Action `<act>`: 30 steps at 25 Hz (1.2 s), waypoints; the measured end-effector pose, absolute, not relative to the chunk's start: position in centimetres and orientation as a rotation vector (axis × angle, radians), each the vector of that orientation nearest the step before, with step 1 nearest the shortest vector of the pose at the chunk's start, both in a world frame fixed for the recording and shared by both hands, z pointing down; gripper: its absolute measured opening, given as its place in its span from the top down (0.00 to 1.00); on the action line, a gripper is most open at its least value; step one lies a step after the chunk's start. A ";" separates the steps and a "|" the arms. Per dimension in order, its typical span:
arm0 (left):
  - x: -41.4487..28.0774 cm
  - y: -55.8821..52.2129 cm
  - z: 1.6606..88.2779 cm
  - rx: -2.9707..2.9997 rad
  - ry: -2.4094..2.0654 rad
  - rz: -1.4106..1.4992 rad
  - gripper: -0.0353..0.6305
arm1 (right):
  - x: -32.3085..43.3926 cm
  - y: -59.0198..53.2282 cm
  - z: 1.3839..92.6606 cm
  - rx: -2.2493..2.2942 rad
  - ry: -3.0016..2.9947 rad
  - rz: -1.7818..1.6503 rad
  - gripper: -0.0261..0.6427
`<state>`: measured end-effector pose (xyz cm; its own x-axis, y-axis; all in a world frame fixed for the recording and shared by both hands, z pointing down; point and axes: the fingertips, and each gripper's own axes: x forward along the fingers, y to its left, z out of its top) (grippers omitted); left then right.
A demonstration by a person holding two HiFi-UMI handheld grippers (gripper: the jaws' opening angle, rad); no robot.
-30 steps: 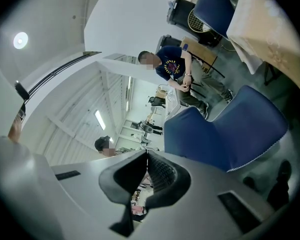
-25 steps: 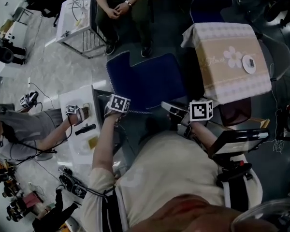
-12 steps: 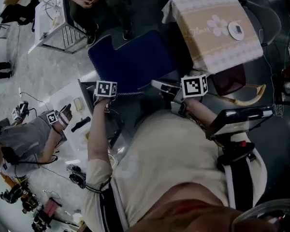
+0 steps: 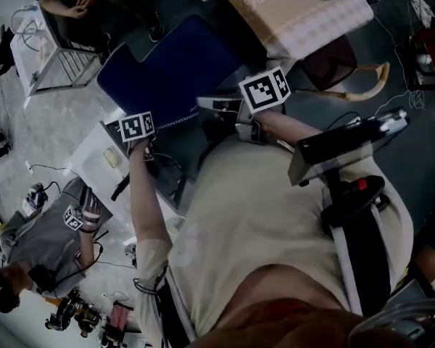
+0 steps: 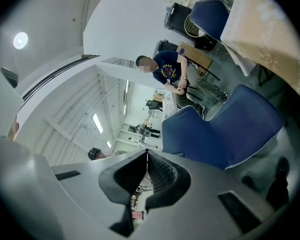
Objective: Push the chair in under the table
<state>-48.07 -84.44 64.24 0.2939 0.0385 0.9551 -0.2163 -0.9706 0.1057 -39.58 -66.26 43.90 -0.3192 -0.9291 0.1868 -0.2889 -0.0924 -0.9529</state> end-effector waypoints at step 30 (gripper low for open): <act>-46.6 -83.2 64.3 2.371 -0.126 1.734 0.67 | -39.4 -66.6 44.7 -1.354 1.617 -1.487 0.94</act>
